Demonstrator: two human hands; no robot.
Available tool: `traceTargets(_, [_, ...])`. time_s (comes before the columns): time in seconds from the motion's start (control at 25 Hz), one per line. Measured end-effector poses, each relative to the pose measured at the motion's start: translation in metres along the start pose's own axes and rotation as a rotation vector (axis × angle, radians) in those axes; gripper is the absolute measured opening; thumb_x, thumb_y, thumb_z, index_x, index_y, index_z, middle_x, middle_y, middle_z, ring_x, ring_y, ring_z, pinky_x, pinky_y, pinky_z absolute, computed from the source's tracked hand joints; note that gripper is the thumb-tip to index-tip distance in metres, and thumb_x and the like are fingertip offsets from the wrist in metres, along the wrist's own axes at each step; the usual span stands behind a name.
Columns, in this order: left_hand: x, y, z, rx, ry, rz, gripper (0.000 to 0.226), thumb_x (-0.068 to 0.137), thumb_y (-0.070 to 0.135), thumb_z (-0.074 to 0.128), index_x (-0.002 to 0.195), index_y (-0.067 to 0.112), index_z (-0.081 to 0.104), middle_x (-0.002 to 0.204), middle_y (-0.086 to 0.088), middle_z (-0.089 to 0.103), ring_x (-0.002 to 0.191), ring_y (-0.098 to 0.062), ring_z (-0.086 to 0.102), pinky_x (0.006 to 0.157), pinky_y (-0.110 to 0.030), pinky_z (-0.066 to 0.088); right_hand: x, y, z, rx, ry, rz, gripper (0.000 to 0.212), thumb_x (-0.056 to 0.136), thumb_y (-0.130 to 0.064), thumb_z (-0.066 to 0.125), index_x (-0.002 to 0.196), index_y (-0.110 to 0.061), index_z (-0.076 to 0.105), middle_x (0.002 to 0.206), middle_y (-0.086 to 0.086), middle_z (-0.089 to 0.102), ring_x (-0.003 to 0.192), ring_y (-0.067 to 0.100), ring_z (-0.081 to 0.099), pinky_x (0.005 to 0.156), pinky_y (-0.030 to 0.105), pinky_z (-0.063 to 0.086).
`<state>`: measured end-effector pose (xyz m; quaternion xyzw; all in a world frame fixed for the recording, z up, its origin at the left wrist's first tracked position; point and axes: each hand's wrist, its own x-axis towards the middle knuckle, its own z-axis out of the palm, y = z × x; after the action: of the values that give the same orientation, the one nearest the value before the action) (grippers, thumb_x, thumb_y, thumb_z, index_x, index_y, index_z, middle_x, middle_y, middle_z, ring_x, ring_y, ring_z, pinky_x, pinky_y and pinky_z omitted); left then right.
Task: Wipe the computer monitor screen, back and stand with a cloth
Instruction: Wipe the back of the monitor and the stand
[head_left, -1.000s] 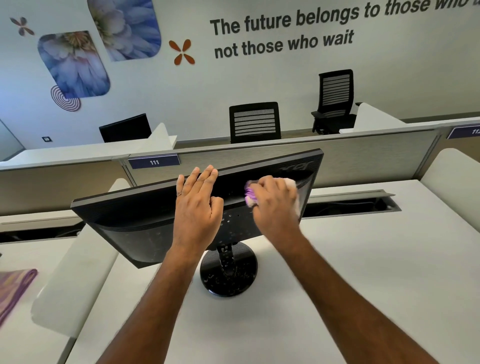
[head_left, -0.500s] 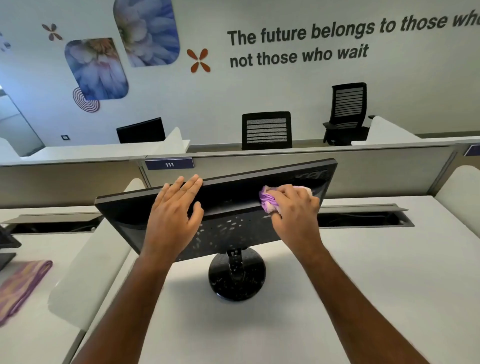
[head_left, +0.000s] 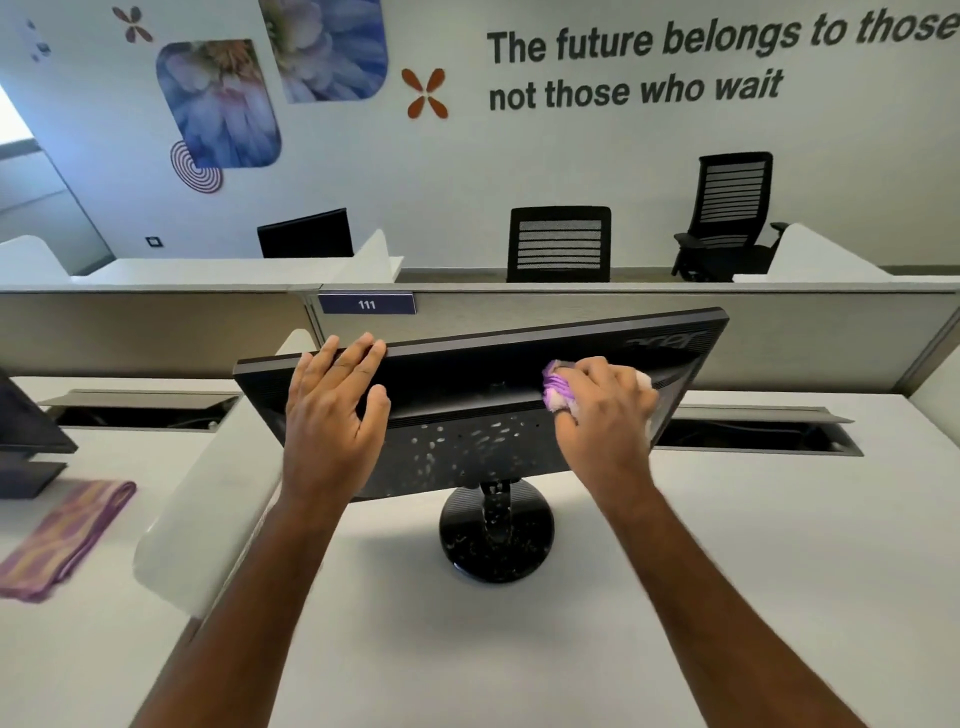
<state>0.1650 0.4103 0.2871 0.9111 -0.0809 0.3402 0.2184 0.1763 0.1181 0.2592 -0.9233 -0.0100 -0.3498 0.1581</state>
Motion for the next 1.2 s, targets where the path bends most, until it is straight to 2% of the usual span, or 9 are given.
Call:
traceTargets(0.2, [-0.003,-0.005,-0.001,-0.001,0.001,0.010,0.053,0.101,0.030,0.040,0.151,0.023,0.055,0.158,0.004,0.050,0.154,-0.022,0.034,0.129,-0.047,0.017,-0.010,-0.083,0.014,0.066,-0.112,-0.150,0.032,0.079,-0.021,0.071,0.110,-0.025,0.068,0.112,-0.006,0.058,0.102,0.019,0.051,0.086,0.042,0.037])
traceTargets(0.28, [-0.002,-0.009,-0.003,-0.006,-0.003,0.020,0.053,0.102,0.029,0.039,0.152,0.023,0.055,0.159,0.004,0.050,0.154,-0.020,0.034,0.129,-0.046,0.018,-0.010,-0.096,0.018,0.048,-0.144,-0.196,0.030,0.080,-0.023,0.071,0.109,-0.027,0.067,0.113,-0.009,0.057,0.103,0.017,0.049,0.084,0.040,0.034])
traceTargets(0.4, [0.000,-0.014,-0.006,-0.010,-0.015,0.071,0.053,0.101,0.027,0.037,0.151,0.025,0.056,0.158,0.007,0.050,0.153,-0.017,0.036,0.128,-0.045,0.021,-0.008,-0.079,0.015,0.039,-0.132,-0.205,0.030,0.083,-0.025,0.067,0.112,-0.030,0.067,0.113,-0.010,0.057,0.102,0.015,0.047,0.083,0.037,0.027])
traceTargets(0.52, [-0.001,-0.018,-0.009,-0.017,-0.016,0.085,0.052,0.101,0.026,0.039,0.151,0.027,0.056,0.158,0.009,0.050,0.153,-0.015,0.036,0.127,-0.046,0.024,-0.003,-0.036,0.005,0.025,-0.079,-0.113,0.037,0.082,-0.023,0.053,0.115,-0.025,0.069,0.112,-0.006,0.058,0.105,0.019,0.046,0.087,0.040,0.030])
traceTargets(0.64, [-0.002,-0.018,-0.007,-0.043,-0.011,0.078,0.052,0.101,0.025,0.041,0.151,0.025,0.056,0.158,0.008,0.050,0.153,-0.016,0.035,0.127,-0.048,0.024,-0.003,0.000,0.002,-0.006,-0.015,-0.033,0.038,0.082,-0.020,0.054,0.117,-0.019,0.071,0.121,0.001,0.058,0.120,0.028,0.045,0.102,0.048,0.031])
traceTargets(0.72, [-0.003,-0.014,-0.003,-0.050,0.008,0.066,0.052,0.100,0.027,0.041,0.149,0.024,0.058,0.157,0.007,0.052,0.152,-0.017,0.036,0.127,-0.049,0.023,-0.009,0.001,0.008,0.026,-0.003,-0.012,0.041,0.085,-0.020,0.054,0.122,-0.015,0.070,0.126,0.005,0.060,0.125,0.033,0.046,0.111,0.051,0.030])
traceTargets(0.92, [-0.004,-0.016,-0.001,-0.062,0.012,0.030,0.054,0.100,0.029,0.040,0.150,0.023,0.057,0.158,0.005,0.051,0.153,-0.018,0.034,0.129,-0.048,0.018,-0.018,-0.048,0.018,0.075,-0.024,0.000,0.041,0.091,-0.026,0.053,0.128,-0.016,0.065,0.124,0.003,0.060,0.121,0.027,0.046,0.111,0.051,0.030])
traceTargets(1.04, [-0.003,-0.013,0.001,-0.055,0.011,0.031,0.055,0.099,0.029,0.039,0.150,0.022,0.057,0.158,0.004,0.051,0.153,-0.019,0.034,0.130,-0.045,0.015,-0.028,-0.097,0.025,0.071,-0.067,-0.064,0.038,0.094,-0.034,0.054,0.128,-0.019,0.062,0.117,0.001,0.057,0.114,0.022,0.043,0.106,0.047,0.030])
traceTargets(1.2, [-0.007,-0.022,-0.004,-0.044,-0.009,0.044,0.056,0.099,0.029,0.035,0.152,0.023,0.054,0.160,0.004,0.048,0.154,-0.018,0.033,0.130,-0.045,0.016,-0.031,-0.130,0.032,0.044,-0.154,-0.191,0.045,0.096,-0.042,0.045,0.134,-0.023,0.058,0.122,-0.002,0.056,0.116,0.020,0.047,0.106,0.045,0.031])
